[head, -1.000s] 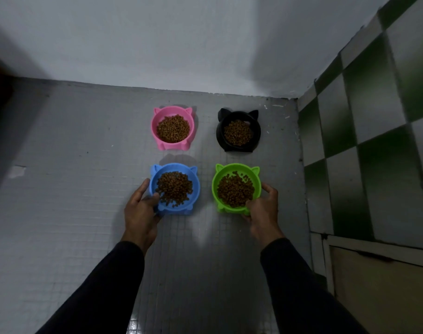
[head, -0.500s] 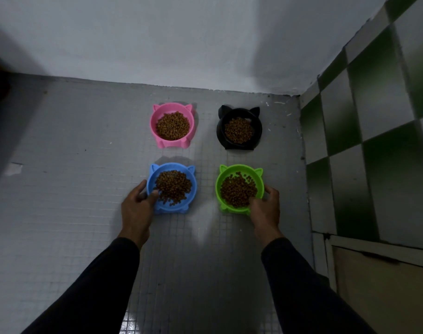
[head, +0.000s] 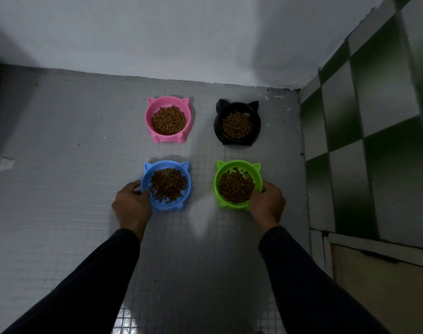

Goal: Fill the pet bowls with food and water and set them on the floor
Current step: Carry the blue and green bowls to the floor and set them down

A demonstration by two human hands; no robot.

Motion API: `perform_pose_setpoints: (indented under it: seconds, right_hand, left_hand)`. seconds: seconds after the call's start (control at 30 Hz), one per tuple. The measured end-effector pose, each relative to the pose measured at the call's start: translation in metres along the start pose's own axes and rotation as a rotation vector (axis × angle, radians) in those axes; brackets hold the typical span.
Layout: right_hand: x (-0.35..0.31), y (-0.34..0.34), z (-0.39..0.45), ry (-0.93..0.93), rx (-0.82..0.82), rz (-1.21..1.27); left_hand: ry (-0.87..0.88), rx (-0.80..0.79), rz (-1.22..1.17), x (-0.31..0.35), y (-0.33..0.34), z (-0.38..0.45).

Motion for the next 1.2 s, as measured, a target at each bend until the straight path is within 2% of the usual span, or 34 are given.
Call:
perform_pose_setpoints:
  seconds: [0.23,0.6,0.9,1.03,1.2]
  right_hand:
    - [-0.001,-0.001,0.003,0.016,-0.011,-0.030]
    - [0.003,-0.001,0.002,0.040,0.000,-0.049]
    - [0.005,-0.003,-0.001,0.026,-0.035,-0.058]
    - [0.004,-0.001,-0.009,0.008,-0.076,-0.118]
    - [0.007,-0.005,-0.036,0.010,-0.184,-0.203]
  left_hand:
    - [0.010,-0.029,0.051,0.004,-0.002,0.001]
    - [-0.069,-0.029,0.021,0.007,-0.003,0.001]
    - [-0.037,-0.069,0.070,0.012,-0.007,-0.002]
    - [-0.004,-0.143,0.176,0.021,-0.011,-0.007]
    - [0.044,-0.328,0.266,0.041,-0.017,-0.028]
Point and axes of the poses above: each hand's wrist, its own z-axis towards the middle knuckle, its own y-axis out of the palm, x = y × z, the point moved 3 cm from there along z, towards the middle knuckle, and after that the axes turned 10 degrees about y, right-handed, at the moved point
